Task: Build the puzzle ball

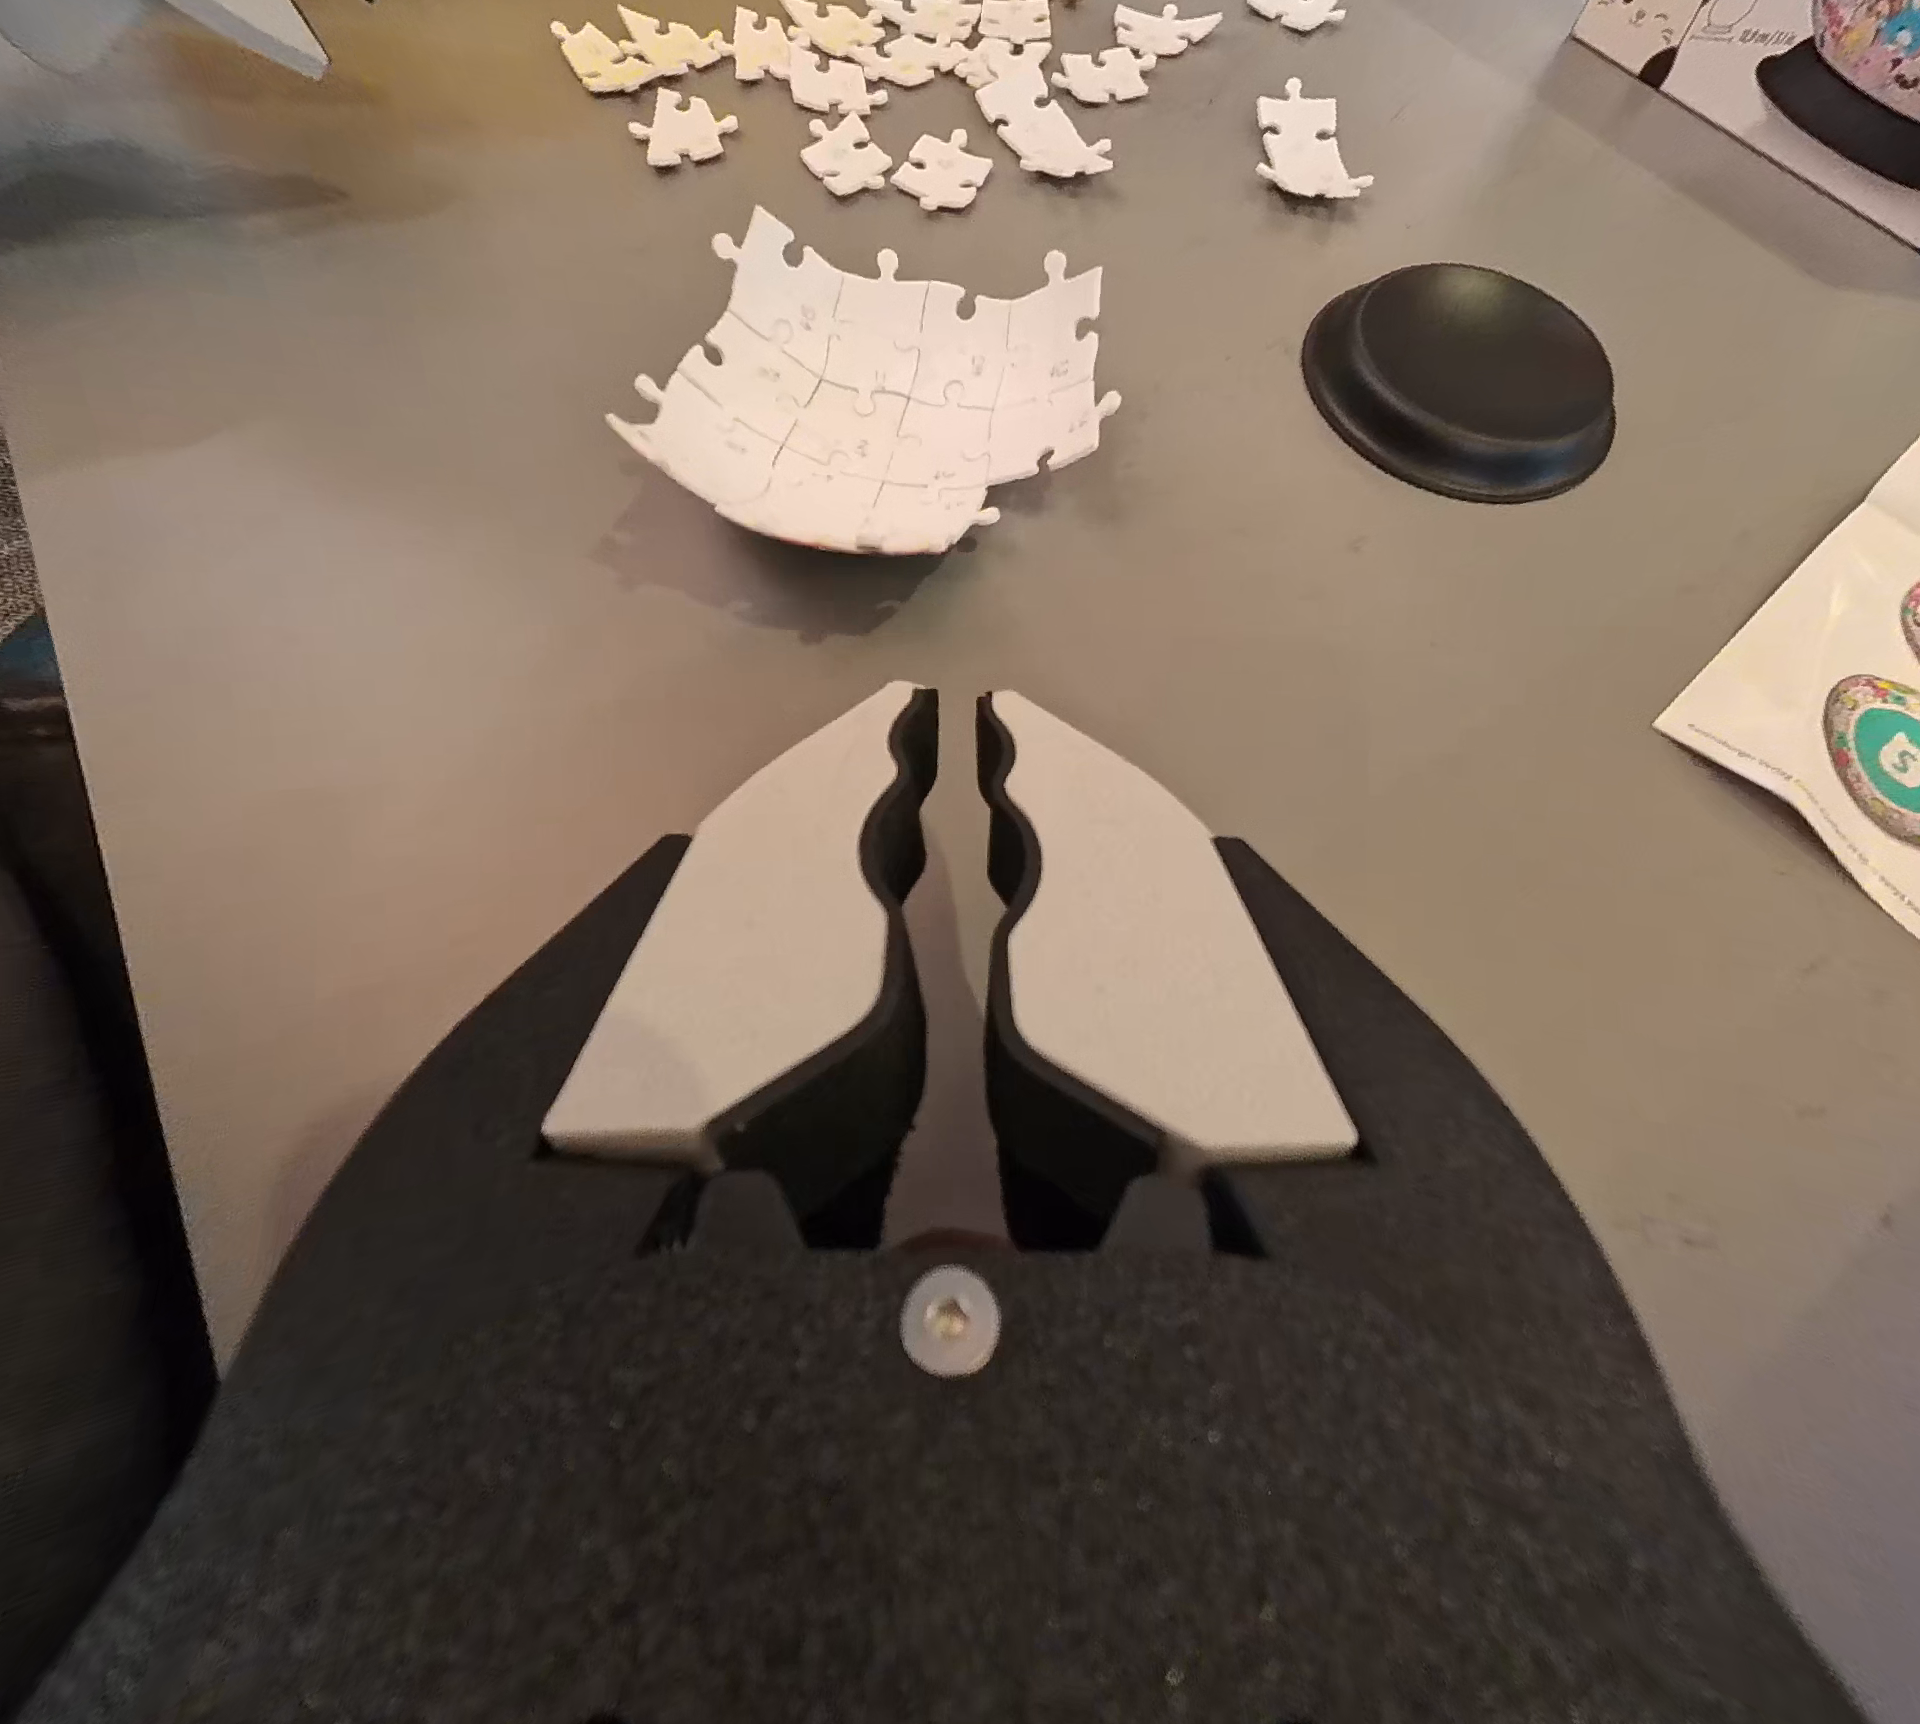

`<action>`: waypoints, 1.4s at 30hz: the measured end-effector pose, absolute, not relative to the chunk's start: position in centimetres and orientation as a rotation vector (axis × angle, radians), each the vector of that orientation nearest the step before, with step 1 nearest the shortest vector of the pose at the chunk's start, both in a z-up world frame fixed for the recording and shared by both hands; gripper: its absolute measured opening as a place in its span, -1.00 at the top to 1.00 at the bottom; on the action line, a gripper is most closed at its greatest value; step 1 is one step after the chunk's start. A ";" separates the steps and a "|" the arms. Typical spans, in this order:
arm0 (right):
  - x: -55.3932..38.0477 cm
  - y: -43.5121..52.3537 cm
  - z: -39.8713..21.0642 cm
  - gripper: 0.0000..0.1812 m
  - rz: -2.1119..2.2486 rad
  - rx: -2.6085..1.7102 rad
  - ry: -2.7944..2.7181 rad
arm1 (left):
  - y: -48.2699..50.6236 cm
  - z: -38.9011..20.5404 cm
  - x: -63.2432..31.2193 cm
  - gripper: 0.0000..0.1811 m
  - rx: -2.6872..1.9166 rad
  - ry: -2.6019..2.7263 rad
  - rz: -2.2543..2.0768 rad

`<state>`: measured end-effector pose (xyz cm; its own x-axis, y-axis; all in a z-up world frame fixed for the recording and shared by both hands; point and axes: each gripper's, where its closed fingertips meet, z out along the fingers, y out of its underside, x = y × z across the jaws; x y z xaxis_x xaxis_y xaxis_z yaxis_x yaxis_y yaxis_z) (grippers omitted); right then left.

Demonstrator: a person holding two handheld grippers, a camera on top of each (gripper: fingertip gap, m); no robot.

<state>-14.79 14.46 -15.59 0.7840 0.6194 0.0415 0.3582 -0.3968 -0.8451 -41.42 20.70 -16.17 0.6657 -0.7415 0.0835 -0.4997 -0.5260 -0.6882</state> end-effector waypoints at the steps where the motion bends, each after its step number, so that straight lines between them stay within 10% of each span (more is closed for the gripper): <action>1: -14.8 14.5 -15.5 0.93 0.348 -2.019 -0.730 | 20.6 -16.1 -41.3 0.49 -2.230 0.950 -0.502; 18: -15.0 15.5 -13.7 0.89 0.292 -1.911 -0.707 | 22.1 -5.1 -49.5 0.47 -1.967 0.869 -0.612; 42: -14.2 18.3 -15.6 0.83 0.254 -2.069 -0.527 | 32.6 -18.8 -50.6 0.57 -2.153 1.767 -0.477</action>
<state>-14.23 18.29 -15.59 0.8855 0.4637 0.0288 0.2656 -0.4543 -0.8503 -50.57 32.61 -18.78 0.1820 -0.9817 0.0562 -0.8768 -0.1878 -0.4427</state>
